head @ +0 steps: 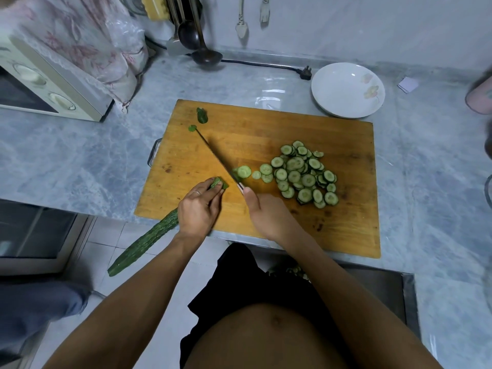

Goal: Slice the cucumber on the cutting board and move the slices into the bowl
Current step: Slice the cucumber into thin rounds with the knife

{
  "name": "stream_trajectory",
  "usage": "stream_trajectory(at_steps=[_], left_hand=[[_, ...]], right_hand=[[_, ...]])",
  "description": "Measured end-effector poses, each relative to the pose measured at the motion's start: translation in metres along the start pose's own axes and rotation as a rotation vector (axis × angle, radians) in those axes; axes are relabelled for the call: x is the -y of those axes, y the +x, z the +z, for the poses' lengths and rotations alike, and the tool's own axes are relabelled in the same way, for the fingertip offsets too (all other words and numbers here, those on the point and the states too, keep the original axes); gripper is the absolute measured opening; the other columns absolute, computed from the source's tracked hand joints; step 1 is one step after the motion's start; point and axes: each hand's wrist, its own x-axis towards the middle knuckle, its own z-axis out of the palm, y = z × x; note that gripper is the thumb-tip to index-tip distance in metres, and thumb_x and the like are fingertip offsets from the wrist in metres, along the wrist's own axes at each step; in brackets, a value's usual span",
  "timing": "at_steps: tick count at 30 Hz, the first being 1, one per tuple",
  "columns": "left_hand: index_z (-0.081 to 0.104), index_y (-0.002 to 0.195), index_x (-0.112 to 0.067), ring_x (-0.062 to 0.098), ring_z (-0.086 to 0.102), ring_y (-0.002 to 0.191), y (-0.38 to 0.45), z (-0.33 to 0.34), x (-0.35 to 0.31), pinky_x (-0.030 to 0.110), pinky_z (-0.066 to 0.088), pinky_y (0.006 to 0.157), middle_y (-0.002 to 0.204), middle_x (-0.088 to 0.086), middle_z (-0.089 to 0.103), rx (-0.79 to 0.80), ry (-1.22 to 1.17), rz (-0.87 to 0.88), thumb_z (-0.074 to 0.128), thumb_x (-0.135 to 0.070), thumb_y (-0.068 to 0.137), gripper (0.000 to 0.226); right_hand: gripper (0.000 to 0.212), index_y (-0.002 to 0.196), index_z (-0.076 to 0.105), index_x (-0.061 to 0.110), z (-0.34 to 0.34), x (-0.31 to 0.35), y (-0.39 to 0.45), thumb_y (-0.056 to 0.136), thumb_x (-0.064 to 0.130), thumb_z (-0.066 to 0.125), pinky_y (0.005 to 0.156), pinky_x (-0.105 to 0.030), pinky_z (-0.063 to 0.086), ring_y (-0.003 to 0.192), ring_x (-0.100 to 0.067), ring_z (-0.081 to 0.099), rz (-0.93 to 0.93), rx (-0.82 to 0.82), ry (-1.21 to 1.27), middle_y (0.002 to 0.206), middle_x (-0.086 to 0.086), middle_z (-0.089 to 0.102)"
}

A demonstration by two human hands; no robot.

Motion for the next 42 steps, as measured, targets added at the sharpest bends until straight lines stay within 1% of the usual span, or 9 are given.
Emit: stream_trajectory(at_steps=[5, 8, 12, 17, 23, 27, 32, 36, 42], left_hand=[[0.078, 0.103, -0.015, 0.025, 0.069, 0.101, 0.001, 0.000, 0.000, 0.032, 0.057, 0.077, 0.111, 0.010, 0.072, 0.002, -0.027, -0.002, 0.066, -0.023, 0.089, 0.020], [0.077, 0.105, -0.013, 0.023, 0.069, 0.101, 0.007, 0.003, -0.004, 0.033, 0.058, 0.079, 0.110, 0.009, 0.073, 0.020, -0.044, -0.009, 0.070, -0.020, 0.088, 0.019], [0.077, 0.104, -0.014, 0.024, 0.069, 0.101, 0.012, 0.002, -0.007, 0.034, 0.058, 0.079, 0.112, 0.010, 0.072, 0.049, -0.047, -0.016, 0.069, -0.020, 0.088, 0.020], [0.078, 0.100, -0.014, 0.028, 0.069, 0.101, 0.010, 0.000, -0.005, 0.038, 0.059, 0.072, 0.114, 0.010, 0.071, 0.075, 0.005, 0.019, 0.053, -0.029, 0.091, 0.031], [0.078, 0.098, -0.013, 0.028, 0.068, 0.102, 0.010, 0.002, -0.004, 0.035, 0.057, 0.075, 0.114, 0.010, 0.071, 0.086, -0.002, 0.022, 0.047, -0.033, 0.091, 0.038], [0.078, 0.091, -0.010, 0.030, 0.069, 0.097, 0.009, 0.005, 0.000, 0.036, 0.058, 0.070, 0.109, 0.012, 0.072, 0.106, -0.026, -0.005, 0.047, -0.030, 0.089, 0.037], [0.078, 0.093, -0.009, 0.027, 0.071, 0.096, 0.011, 0.004, 0.000, 0.033, 0.057, 0.074, 0.110, 0.011, 0.073, 0.092, -0.043, 0.007, 0.049, -0.030, 0.090, 0.037], [0.078, 0.096, -0.008, 0.026, 0.070, 0.099, 0.010, 0.003, -0.001, 0.031, 0.056, 0.081, 0.112, 0.010, 0.072, 0.082, -0.061, -0.003, 0.050, -0.032, 0.090, 0.038], [0.079, 0.097, -0.010, 0.025, 0.071, 0.099, 0.010, 0.001, -0.004, 0.030, 0.055, 0.082, 0.113, 0.011, 0.072, 0.088, -0.070, -0.026, 0.050, -0.035, 0.090, 0.039]], right_hand=[[0.061, 0.058, 0.035, 0.013, -0.015, -0.014, -0.004, 0.105, 0.049, 0.021, 0.051, -0.031, 0.022, 0.049, -0.017, 0.035, 0.044, -0.013, 0.079, 0.054, -0.002, 0.036], [0.061, 0.064, 0.043, 0.009, -0.017, -0.012, -0.010, 0.105, 0.050, 0.023, 0.055, -0.032, 0.029, 0.053, -0.019, 0.042, 0.023, -0.007, 0.092, 0.058, -0.005, 0.043], [0.060, 0.070, 0.047, 0.007, -0.015, -0.002, -0.022, 0.104, 0.049, 0.022, 0.064, -0.039, 0.038, 0.067, -0.031, 0.051, -0.013, 0.029, 0.089, 0.070, -0.020, 0.052], [0.057, 0.062, 0.038, 0.013, -0.009, 0.007, -0.031, 0.106, 0.046, 0.023, 0.060, -0.035, 0.028, 0.058, -0.017, 0.041, -0.032, 0.063, 0.016, 0.061, -0.004, 0.043], [0.057, 0.064, 0.041, 0.011, -0.009, 0.004, -0.037, 0.105, 0.047, 0.024, 0.061, -0.035, 0.030, 0.063, -0.022, 0.046, -0.041, 0.049, 0.018, 0.063, -0.006, 0.046], [0.057, 0.063, 0.039, 0.012, -0.010, 0.007, -0.040, 0.106, 0.046, 0.024, 0.056, -0.036, 0.024, 0.063, -0.020, 0.045, -0.070, 0.053, -0.006, 0.063, -0.006, 0.046], [0.058, 0.064, 0.041, 0.011, -0.009, 0.007, -0.037, 0.105, 0.048, 0.024, 0.052, -0.023, 0.029, 0.059, -0.017, 0.045, -0.051, 0.044, -0.014, 0.062, -0.005, 0.046], [0.056, 0.064, 0.040, 0.013, -0.009, 0.009, -0.038, 0.105, 0.047, 0.023, 0.055, -0.036, 0.027, 0.061, -0.016, 0.043, -0.053, 0.044, -0.029, 0.064, -0.003, 0.046], [0.059, 0.064, 0.043, 0.011, -0.011, 0.003, -0.034, 0.104, 0.050, 0.023, 0.055, -0.033, 0.031, 0.061, -0.016, 0.046, -0.040, 0.046, -0.012, 0.065, -0.005, 0.049]])
